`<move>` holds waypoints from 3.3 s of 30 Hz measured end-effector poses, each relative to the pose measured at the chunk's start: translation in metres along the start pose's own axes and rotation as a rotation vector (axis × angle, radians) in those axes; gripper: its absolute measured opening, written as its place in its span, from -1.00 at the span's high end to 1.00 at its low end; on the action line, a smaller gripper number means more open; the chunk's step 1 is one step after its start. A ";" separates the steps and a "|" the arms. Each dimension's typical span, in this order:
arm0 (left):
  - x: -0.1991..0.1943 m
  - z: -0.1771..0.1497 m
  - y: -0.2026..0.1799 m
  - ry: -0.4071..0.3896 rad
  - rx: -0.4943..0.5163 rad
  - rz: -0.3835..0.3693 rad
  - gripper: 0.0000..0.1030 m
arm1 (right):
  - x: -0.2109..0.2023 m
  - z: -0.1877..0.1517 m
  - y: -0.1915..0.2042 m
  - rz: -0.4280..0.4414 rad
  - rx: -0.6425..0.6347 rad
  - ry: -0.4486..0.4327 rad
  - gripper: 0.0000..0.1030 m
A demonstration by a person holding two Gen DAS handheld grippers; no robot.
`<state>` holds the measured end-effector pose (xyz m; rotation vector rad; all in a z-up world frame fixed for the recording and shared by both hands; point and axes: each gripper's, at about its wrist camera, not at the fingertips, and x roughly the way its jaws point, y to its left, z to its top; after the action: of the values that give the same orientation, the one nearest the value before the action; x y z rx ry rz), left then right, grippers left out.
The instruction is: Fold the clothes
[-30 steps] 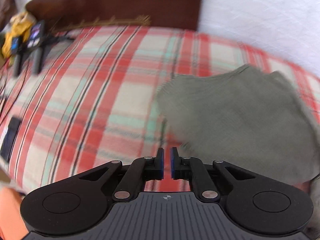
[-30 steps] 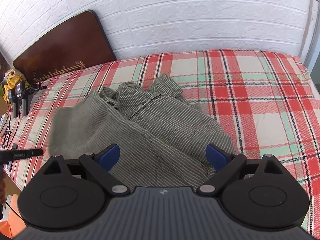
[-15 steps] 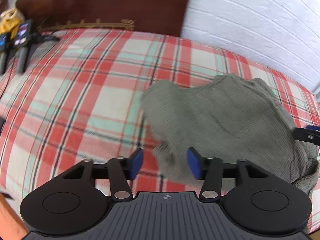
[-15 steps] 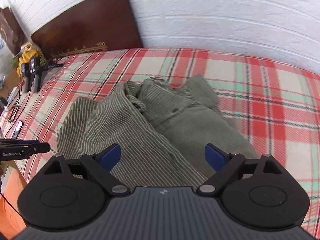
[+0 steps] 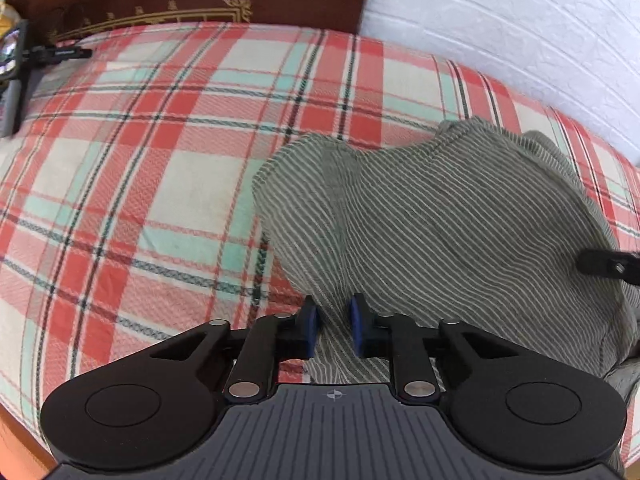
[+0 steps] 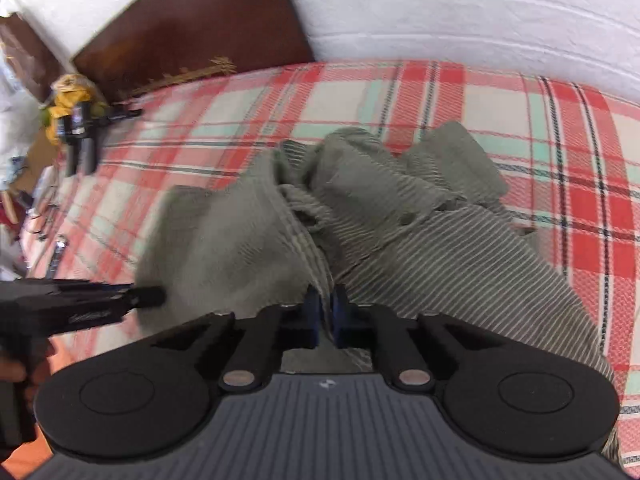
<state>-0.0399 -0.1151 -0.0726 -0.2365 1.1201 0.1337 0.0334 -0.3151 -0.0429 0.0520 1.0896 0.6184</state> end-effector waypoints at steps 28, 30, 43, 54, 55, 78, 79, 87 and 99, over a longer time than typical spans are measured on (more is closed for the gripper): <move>-0.057 -0.102 0.015 0.044 -0.073 0.134 0.32 | 0.017 -0.147 0.044 0.156 -0.227 0.397 0.49; -0.066 -0.089 0.001 -0.004 -0.022 0.127 0.27 | 0.002 -0.142 0.043 0.141 -0.239 0.344 -0.03; -0.069 -0.005 -0.117 -0.247 0.334 0.035 -0.61 | -0.070 -0.098 -0.012 -0.072 -0.022 -0.035 -0.43; -0.005 0.020 -0.185 -0.212 0.457 0.009 -0.66 | -0.081 -0.111 -0.057 -0.165 0.160 -0.067 -0.44; 0.002 0.023 -0.187 -0.203 0.455 0.016 -0.66 | -0.081 -0.112 -0.058 -0.171 0.171 -0.070 -0.44; -0.023 0.075 -0.058 -0.255 0.138 0.172 1.00 | -0.066 -0.098 -0.053 -0.188 0.191 -0.078 -0.44; -0.023 0.078 -0.048 -0.255 0.126 0.193 1.00 | -0.066 -0.097 -0.052 -0.185 0.186 -0.078 -0.44; 0.000 0.092 0.011 -0.217 0.064 0.322 1.00 | -0.062 -0.093 -0.045 -0.185 0.159 -0.066 -0.44; 0.053 0.091 0.073 -0.085 -0.019 0.466 0.98 | -0.070 -0.097 -0.052 -0.241 0.182 -0.058 -0.44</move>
<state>0.0456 -0.0217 -0.0915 0.0173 1.0738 0.5633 -0.0472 -0.4176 -0.0499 0.0938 1.0738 0.2988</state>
